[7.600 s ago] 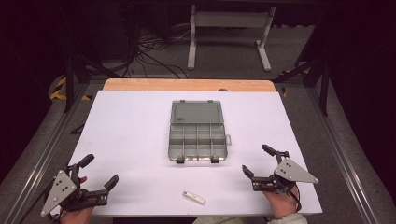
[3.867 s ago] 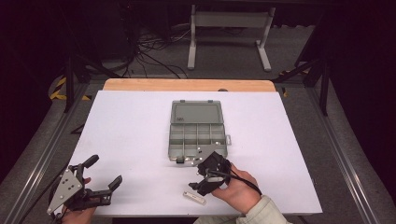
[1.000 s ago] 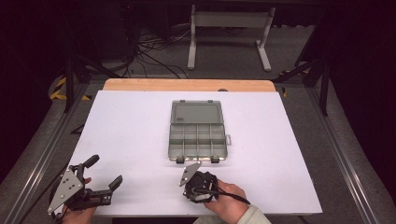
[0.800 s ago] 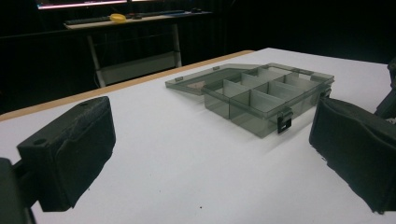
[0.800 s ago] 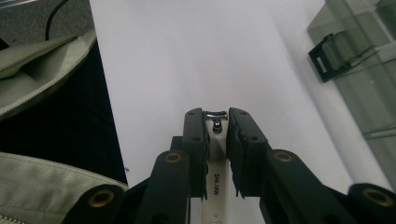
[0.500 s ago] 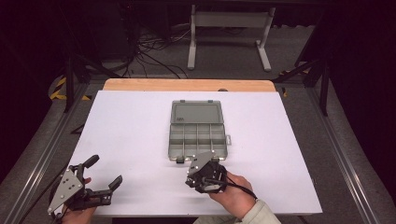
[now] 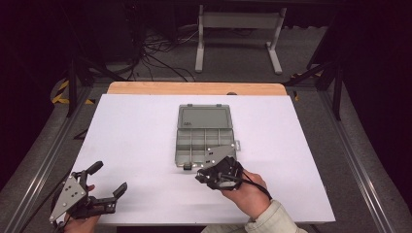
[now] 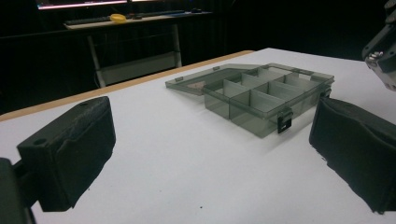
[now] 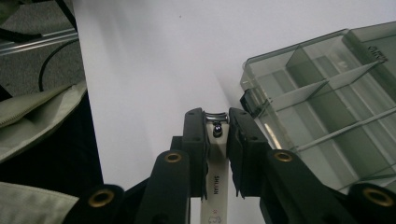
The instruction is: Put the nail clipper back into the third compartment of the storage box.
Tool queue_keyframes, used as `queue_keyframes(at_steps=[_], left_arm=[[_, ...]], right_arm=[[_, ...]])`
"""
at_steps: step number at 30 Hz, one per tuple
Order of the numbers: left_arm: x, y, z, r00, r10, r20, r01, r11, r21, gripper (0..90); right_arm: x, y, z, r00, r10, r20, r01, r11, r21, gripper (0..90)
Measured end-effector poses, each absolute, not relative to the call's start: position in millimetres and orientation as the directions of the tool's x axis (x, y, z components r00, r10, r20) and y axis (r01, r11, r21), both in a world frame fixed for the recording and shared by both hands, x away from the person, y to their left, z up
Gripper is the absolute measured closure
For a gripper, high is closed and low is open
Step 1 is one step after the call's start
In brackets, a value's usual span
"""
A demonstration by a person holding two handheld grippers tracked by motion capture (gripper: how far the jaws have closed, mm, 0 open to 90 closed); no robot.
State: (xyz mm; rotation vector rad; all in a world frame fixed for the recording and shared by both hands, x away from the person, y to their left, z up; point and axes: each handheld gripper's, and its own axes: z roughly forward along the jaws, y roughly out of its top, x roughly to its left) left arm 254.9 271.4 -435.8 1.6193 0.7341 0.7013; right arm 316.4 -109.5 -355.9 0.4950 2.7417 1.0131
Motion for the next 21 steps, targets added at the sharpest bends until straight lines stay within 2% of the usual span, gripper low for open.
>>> queue_keyframes(at_steps=[21], left_arm=[[255.1, 271.3, -435.8, 0.626, 0.778, 0.054, 0.088, -0.139, 0.986, 1.5]], right_arm=[[341.8, -124.8, -330.4, -0.909, 0.415, -0.041, 0.261, 0.642, 0.721, 77.8]])
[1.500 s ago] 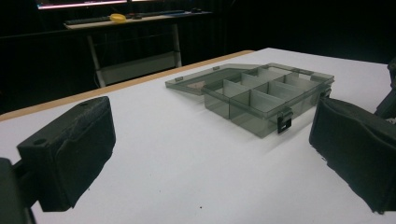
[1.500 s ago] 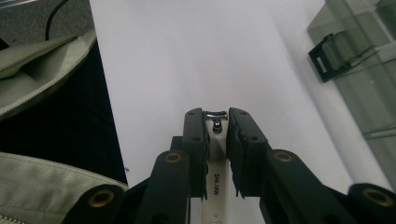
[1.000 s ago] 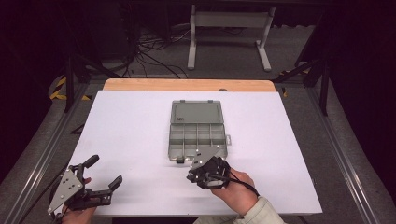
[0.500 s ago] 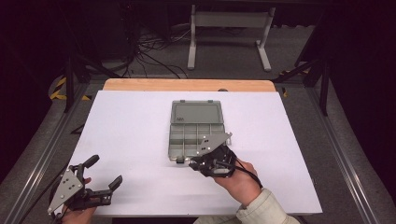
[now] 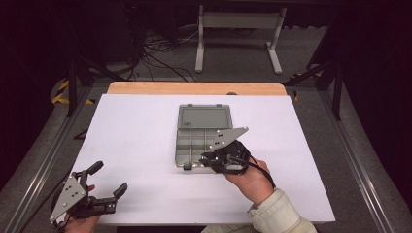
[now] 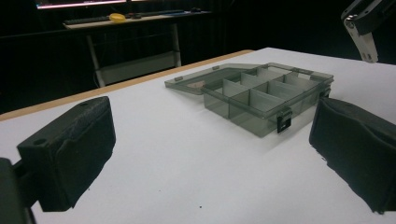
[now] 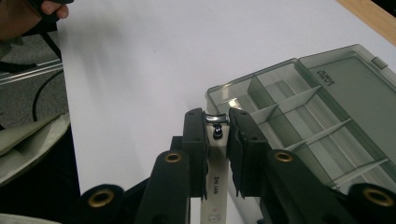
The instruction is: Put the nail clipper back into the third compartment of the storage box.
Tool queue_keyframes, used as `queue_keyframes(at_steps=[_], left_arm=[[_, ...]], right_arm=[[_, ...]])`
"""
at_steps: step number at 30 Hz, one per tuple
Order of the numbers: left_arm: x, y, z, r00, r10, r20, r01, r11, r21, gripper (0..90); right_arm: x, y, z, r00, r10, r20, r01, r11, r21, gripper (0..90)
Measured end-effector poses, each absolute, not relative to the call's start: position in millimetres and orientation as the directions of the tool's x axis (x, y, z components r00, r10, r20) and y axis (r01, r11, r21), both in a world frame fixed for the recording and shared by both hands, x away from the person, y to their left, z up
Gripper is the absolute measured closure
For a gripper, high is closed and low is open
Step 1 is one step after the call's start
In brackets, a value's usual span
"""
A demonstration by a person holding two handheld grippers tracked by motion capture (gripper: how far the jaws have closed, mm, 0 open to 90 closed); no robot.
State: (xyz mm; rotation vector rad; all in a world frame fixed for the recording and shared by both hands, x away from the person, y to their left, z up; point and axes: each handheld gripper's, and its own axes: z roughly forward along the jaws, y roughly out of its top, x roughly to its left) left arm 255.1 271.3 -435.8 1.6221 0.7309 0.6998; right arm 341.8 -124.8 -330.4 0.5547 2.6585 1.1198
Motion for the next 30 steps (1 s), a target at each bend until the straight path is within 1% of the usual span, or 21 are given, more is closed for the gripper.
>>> queue_keyframes(at_steps=[16, 30], left_arm=[[255.2, 271.3, -435.9, 0.627, 0.777, 0.053, 0.089, -0.139, 0.986, 1.5], [255.3, 271.6, -436.0, 0.625, 0.779, 0.049, 0.09, -0.134, 0.987, 1.6]], right_arm=[[370.9, -130.3, -319.1, -0.887, 0.459, -0.044, 0.272, 0.599, 0.753, 77.8], [398.9, -129.0, -317.9, -0.871, 0.488, -0.058, 0.285, 0.599, 0.748, 77.8]])
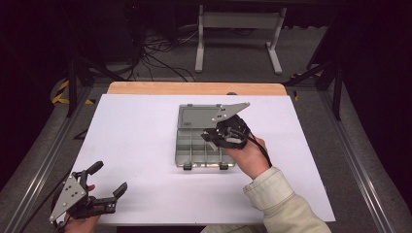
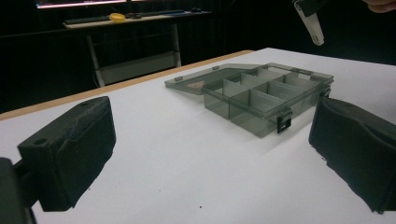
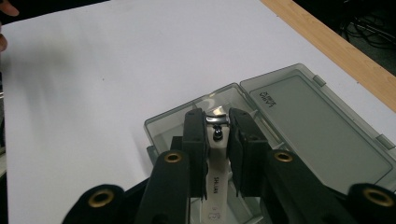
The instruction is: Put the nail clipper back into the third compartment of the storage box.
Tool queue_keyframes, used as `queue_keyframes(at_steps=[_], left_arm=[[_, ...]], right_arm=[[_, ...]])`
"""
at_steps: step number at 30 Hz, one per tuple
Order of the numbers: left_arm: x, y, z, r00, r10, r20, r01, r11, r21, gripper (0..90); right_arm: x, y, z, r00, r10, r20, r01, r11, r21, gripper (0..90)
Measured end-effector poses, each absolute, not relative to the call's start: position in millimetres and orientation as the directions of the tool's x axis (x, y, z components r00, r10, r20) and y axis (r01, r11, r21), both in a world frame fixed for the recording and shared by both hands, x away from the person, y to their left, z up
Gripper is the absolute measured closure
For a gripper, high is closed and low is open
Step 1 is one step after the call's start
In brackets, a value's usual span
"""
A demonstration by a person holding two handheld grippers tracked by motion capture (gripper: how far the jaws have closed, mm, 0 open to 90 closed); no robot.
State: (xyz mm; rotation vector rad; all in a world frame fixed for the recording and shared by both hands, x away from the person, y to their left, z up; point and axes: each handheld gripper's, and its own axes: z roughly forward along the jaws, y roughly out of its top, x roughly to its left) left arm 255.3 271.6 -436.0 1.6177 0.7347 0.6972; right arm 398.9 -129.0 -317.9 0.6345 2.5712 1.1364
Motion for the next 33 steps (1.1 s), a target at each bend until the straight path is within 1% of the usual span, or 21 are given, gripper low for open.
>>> queue_keyframes(at_steps=[23, 33], left_arm=[[255.3, 272.1, -435.7, 0.628, 0.777, 0.05, 0.089, -0.135, 0.987, 1.6], [255.5, 272.3, -435.8, 0.629, 0.776, 0.05, 0.089, -0.135, 0.987, 1.5]], right_arm=[[442.1, -116.6, -332.6, -0.847, 0.528, -0.059, 0.332, 0.614, 0.716, 77.8], [457.9, -118.1, -342.3, -0.824, 0.564, -0.052, 0.372, 0.607, 0.703, 77.8]])
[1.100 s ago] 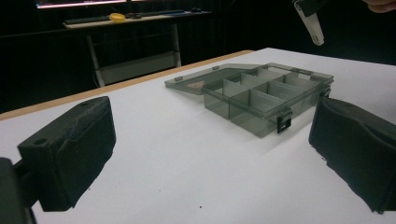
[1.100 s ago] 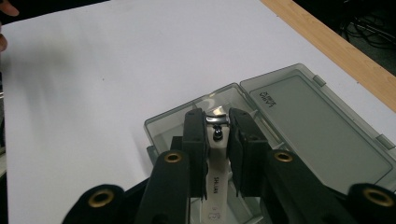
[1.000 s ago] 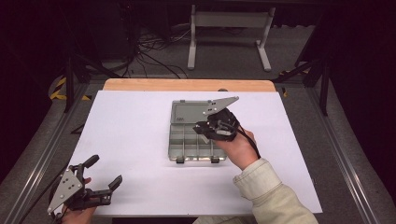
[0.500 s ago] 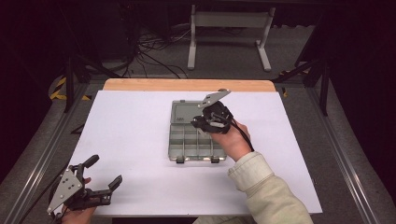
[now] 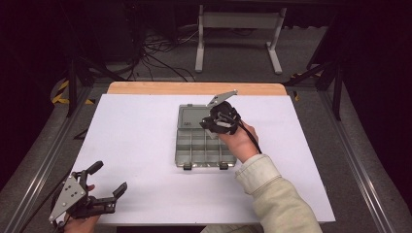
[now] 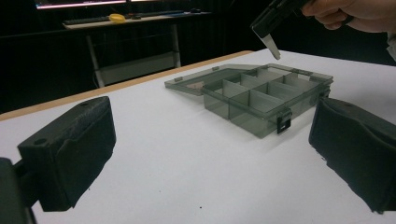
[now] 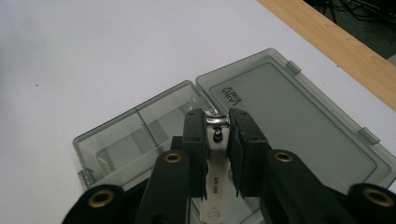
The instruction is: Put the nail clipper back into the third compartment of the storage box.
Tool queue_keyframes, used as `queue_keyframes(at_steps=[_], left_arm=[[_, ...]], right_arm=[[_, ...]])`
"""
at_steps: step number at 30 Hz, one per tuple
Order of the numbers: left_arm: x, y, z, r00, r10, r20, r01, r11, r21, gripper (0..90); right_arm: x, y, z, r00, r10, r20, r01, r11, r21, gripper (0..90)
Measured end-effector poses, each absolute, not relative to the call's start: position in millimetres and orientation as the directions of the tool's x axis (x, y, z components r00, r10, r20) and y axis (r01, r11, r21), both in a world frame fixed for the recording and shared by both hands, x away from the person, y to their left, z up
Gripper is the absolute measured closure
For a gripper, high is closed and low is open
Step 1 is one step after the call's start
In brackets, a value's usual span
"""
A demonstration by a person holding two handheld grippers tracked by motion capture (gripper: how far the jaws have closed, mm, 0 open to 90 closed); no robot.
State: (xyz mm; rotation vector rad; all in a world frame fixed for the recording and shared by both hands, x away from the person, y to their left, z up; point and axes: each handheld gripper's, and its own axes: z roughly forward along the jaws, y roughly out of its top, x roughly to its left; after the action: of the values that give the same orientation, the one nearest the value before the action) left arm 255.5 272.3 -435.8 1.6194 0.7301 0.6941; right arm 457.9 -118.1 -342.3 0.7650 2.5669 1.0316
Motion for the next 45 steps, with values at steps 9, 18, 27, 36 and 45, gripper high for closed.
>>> queue_keyframes(at_steps=[9, 18, 27, 36, 45], left_arm=[[255.3, 272.6, -435.4, 0.629, 0.776, 0.05, 0.087, -0.134, 0.987, 1.6], [255.2, 272.2, -435.5, 0.628, 0.777, 0.049, 0.088, -0.133, 0.987, 1.6], [255.2, 271.9, -435.6, 0.629, 0.776, 0.049, 0.088, -0.133, 0.987, 1.6], [255.3, 271.9, -435.6, 0.63, 0.775, 0.05, 0.088, -0.135, 0.987, 1.6], [255.6, 271.6, -435.7, 0.631, 0.774, 0.051, 0.086, -0.135, 0.987, 1.5]], right_arm=[[463.6, -119.3, -350.3, -0.817, 0.575, -0.034, 0.396, 0.604, 0.692, 77.8], [468.2, -122.1, -358.8, -0.816, 0.578, -0.005, 0.431, 0.614, 0.662, 77.7], [470.3, -123.6, -365.9, -0.809, 0.587, 0.004, 0.451, 0.617, 0.645, 77.7], [473.4, -123.6, -372.4, -0.808, 0.59, -0.005, 0.457, 0.631, 0.627, 77.7], [474.4, -123.9, -376.9, -0.802, 0.597, 0.004, 0.473, 0.631, 0.615, 77.7]])
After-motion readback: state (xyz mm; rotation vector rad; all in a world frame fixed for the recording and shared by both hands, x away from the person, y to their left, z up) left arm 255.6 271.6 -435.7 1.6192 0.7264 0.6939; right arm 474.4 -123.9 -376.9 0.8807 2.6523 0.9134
